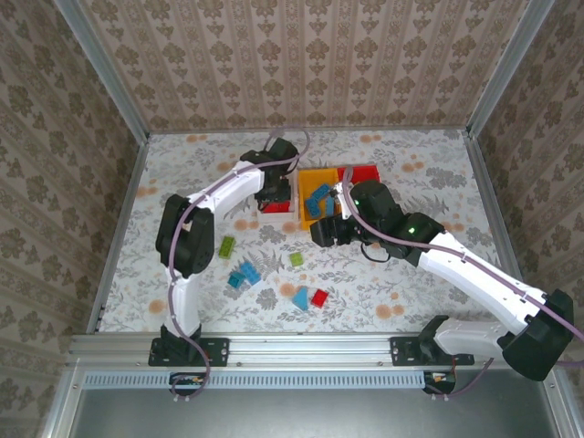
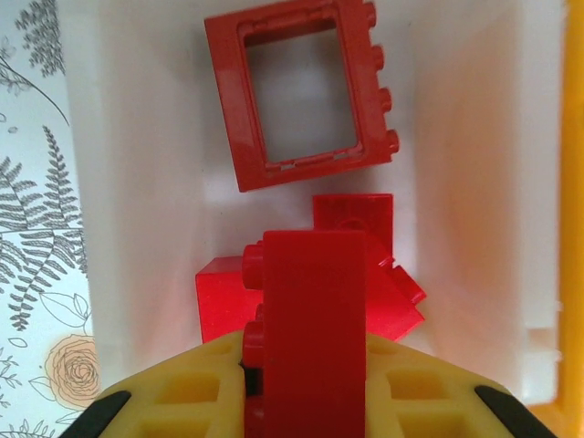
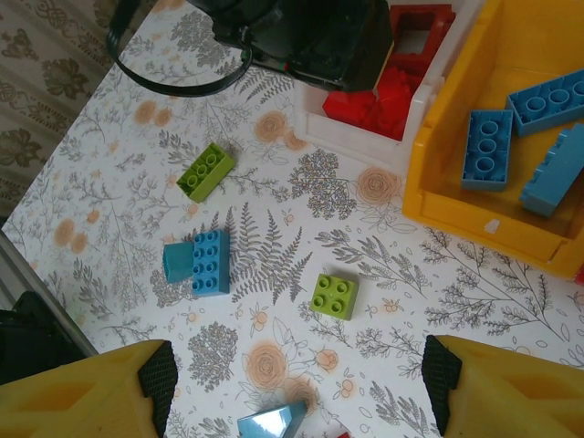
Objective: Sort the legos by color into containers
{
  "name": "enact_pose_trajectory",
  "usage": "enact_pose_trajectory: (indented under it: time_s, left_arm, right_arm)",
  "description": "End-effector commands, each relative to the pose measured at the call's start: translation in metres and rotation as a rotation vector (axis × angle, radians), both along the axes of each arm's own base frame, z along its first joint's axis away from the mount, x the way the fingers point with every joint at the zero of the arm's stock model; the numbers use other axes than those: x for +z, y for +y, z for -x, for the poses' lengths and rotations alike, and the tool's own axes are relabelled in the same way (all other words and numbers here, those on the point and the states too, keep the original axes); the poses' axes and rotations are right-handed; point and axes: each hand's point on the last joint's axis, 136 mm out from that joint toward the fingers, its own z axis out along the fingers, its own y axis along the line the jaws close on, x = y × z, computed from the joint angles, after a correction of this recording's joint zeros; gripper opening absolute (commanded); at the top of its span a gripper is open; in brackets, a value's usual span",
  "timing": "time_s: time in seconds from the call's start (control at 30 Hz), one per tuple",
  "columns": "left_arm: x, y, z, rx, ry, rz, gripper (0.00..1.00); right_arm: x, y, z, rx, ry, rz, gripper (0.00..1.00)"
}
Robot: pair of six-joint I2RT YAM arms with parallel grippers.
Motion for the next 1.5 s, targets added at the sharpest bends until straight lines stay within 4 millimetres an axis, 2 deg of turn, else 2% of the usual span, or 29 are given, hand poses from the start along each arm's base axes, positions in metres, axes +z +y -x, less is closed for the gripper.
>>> enact_pose_trajectory:
  time_s: [0.0, 0.1, 0.2, 0.3, 0.4, 0.53, 0.63, 0.77, 0.93, 1.0, 1.2, 1.37, 1.47]
  left_arm:
    - [0.000, 0.002, -0.003, 0.027, 0.015, -0.004, 0.31]
    - [-0.001, -0.008, -0.004, 0.011, 0.017, 0.041, 0.47]
    - [0.012, -0.019, -0.005, -0.007, -0.014, 0.084, 0.56]
    - [0.030, -0.021, -0.004, -0.008, -0.052, 0.107, 0.56]
    - [0.046, -0.016, 0.000, 0.011, -0.083, 0.121, 0.54]
    - [0.071, -0.005, 0.012, 0.044, -0.137, 0.149, 0.54]
    - [0.088, 0.011, 0.026, 0.083, -0.178, 0.164, 0.55]
    - [0.098, 0.036, 0.056, 0.118, -0.208, 0.196, 0.59]
    - [0.102, 0.049, 0.106, 0.045, -0.241, 0.327, 0.66]
    - [0.095, 0.050, 0.130, -0.002, -0.231, 0.403, 0.69]
    - [0.079, 0.066, 0.189, -0.027, -0.181, 0.536, 0.71]
    - [0.074, 0.077, 0.214, -0.008, -0.184, 0.607, 0.72]
    - [0.073, 0.081, 0.224, -0.004, -0.186, 0.631, 0.71]
  right_arm:
    - [0.013, -0.001, -0.004, -0.005, -0.043, -0.014, 0.75]
    - [0.011, -0.002, -0.004, -0.007, -0.040, -0.014, 0.76]
    - [0.009, -0.002, -0.004, -0.005, -0.035, -0.012, 0.77]
    - [0.006, -0.001, -0.004, 0.001, -0.032, -0.005, 0.77]
    - [-0.004, 0.000, -0.003, 0.017, -0.023, 0.020, 0.77]
    - [-0.031, 0.003, 0.003, 0.069, -0.005, 0.100, 0.76]
    - [-0.057, 0.014, 0.012, 0.134, 0.009, 0.186, 0.77]
    - [-0.098, 0.034, 0.021, 0.179, 0.064, 0.301, 0.77]
    - [-0.146, 0.051, 0.020, 0.112, 0.156, 0.392, 0.77]
    - [-0.161, 0.057, 0.016, 0.078, 0.181, 0.421, 0.77]
    - [-0.188, 0.063, 0.002, -0.023, 0.242, 0.456, 0.75]
    - [-0.207, 0.066, -0.003, -0.080, 0.287, 0.478, 0.70]
    - [-0.212, 0.069, -0.007, -0.099, 0.299, 0.491, 0.59]
